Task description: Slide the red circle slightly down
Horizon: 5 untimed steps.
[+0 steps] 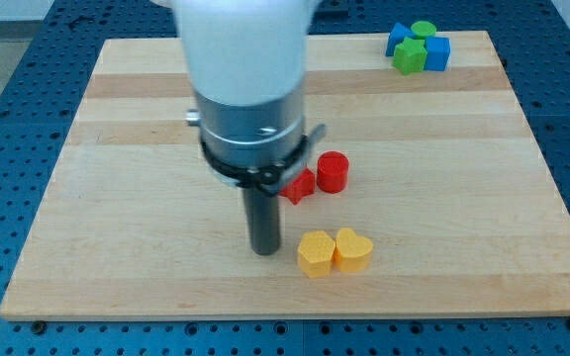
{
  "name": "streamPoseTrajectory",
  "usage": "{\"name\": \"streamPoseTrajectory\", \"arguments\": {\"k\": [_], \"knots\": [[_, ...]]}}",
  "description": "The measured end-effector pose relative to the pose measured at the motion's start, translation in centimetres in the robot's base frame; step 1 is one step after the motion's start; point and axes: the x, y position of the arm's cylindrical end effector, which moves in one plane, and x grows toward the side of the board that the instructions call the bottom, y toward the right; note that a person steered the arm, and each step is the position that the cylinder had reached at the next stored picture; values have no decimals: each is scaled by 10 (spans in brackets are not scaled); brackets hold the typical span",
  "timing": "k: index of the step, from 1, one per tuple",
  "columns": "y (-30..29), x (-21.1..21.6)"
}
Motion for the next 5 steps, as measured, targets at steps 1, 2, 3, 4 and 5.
{"name": "streamPoseTrajectory", "arguments": {"k": [1, 2, 3, 4, 5], "knots": [[-23, -45], [-24, -105], [7, -143], [83, -146], [102, -139]]}}
